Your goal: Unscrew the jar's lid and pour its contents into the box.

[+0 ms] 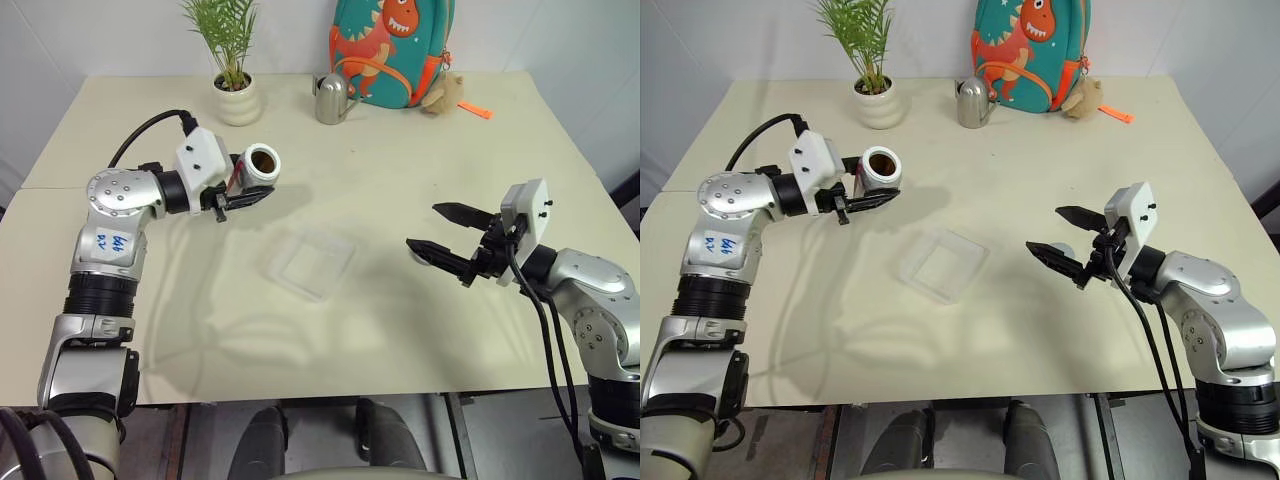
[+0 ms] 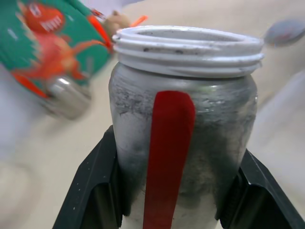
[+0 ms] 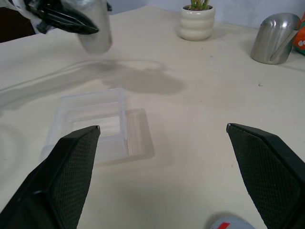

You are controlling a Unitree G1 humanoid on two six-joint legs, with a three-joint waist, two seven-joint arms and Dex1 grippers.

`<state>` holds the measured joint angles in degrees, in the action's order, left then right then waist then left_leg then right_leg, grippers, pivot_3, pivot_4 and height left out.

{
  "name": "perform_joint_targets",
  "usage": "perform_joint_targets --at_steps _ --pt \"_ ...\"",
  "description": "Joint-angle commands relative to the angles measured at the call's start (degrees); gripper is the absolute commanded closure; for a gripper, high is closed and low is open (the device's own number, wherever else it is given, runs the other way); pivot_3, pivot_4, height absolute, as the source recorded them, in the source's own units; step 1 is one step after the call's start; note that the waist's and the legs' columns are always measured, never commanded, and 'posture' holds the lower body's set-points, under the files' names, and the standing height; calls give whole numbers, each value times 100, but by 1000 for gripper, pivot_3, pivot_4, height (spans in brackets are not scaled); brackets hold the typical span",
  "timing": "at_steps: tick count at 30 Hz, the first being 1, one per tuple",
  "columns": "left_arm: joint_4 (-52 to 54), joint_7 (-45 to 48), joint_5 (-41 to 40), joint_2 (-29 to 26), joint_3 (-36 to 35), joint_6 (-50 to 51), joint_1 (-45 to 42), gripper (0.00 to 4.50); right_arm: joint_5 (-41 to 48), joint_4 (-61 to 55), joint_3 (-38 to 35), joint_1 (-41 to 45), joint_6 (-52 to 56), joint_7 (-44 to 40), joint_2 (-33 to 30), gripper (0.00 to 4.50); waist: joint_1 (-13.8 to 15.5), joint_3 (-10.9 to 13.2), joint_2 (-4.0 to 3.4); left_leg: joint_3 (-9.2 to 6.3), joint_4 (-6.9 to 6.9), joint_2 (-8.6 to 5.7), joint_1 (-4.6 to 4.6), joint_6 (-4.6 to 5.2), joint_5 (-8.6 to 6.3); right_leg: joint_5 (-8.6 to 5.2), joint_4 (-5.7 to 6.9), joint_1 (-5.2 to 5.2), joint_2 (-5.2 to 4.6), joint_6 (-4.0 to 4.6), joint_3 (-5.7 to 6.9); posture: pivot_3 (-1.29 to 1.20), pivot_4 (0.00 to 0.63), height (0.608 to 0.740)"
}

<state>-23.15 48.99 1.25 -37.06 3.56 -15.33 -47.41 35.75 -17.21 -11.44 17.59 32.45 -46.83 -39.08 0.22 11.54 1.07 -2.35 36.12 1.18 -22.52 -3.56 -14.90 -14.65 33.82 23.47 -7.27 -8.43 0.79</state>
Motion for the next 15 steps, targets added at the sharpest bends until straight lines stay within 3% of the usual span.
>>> perform_joint_targets --at_steps 1,3,10,15 --pt "5 -1020 1097 -112 213 -1668 -144 2569 78 -229 -40 0 -39 37 29 25 14 0 0 1 0 0 -2 0 0 0 -1 1 0 -1 0 0 150 740" --pt "-206 -1538 1456 -80 246 -2286 -243 2569 128 -245 -30 49 -4 29 52 25 24 0 0 2 1 0 -2 0 -1 1 0 2 0 -2 0 0 150 740" --pt "-746 -4172 4097 -575 795 -4058 -837 2569 605 -653 131 150 356 -406 -131 25 23 0 0 4 3 0 10 1 -1 2 5 1 0 -3 -2 0 150 740" --pt "-451 -6399 6262 -846 1559 -4164 -1177 2569 600 -704 342 336 407 -418 -108 25 85 0 1 8 2 -2 7 1 -1 7 7 -2 -1 -12 -4 0 150 740"
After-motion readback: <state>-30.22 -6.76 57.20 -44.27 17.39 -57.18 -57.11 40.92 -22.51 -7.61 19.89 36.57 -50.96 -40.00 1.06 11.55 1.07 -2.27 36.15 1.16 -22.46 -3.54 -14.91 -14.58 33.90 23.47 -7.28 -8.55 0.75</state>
